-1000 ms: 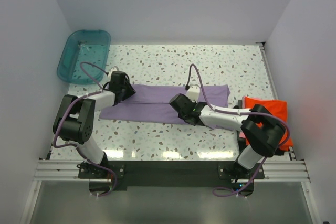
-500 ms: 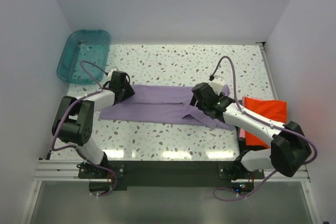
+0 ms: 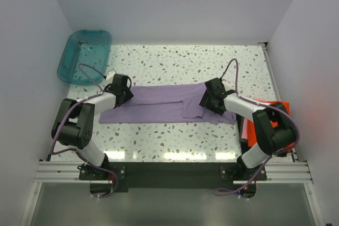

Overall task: Fold and stack the t-shirts
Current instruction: Fold the tshirt

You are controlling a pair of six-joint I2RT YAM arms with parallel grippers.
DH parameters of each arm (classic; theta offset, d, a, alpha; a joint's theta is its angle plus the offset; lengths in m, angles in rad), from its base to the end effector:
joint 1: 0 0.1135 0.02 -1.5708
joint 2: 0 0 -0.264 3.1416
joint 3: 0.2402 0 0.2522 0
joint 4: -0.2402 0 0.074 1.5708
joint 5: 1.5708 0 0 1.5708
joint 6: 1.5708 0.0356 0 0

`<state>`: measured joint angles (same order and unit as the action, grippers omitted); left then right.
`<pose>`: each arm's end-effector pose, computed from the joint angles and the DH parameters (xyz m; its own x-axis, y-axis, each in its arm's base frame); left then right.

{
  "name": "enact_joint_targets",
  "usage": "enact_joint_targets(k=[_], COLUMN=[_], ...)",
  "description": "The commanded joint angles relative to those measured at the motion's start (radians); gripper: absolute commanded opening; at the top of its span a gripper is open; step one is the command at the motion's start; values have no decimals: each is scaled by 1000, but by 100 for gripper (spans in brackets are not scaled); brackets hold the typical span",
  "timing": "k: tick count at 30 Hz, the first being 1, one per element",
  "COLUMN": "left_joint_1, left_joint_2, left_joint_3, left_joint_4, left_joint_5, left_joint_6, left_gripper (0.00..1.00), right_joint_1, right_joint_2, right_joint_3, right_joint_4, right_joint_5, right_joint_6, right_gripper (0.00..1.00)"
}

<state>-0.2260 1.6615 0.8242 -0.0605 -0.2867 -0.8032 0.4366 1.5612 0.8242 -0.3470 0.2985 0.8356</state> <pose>0.3140 -0.0619 0.1500 -0.5602 -0.5794 -0.5920 -0.5184 0.8026 -0.2950 0.2670 0.1130 0.1618 -0.7445 0.4349 -0.5066 0.4066 0.8972 0.1726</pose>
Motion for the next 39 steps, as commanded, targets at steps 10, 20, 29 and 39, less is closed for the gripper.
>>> enact_joint_targets(k=[10,20,29,39], left_joint_1=[-108,-334,-348,-426], left_joint_2=[-184,-350,-249,-80], left_joint_3=[-307,-277,12,38], left_joint_4=[-25,-93,-269,-340], left_joint_5=[32,95,-135,-143], left_joint_6=[-146,-156,185,242], left_gripper=[41,55,52,38], right_joint_1=[-127,-128,-125,-125], right_joint_2=[628,941,651,701], right_joint_3=[784,1420,1115,1043], right_joint_4=[-183,-369,-261,-260], right_joint_5=[-88,19,33,-52], right_joint_6=[-404,-668,-504,-383], right_gripper=[78,92,94,52])
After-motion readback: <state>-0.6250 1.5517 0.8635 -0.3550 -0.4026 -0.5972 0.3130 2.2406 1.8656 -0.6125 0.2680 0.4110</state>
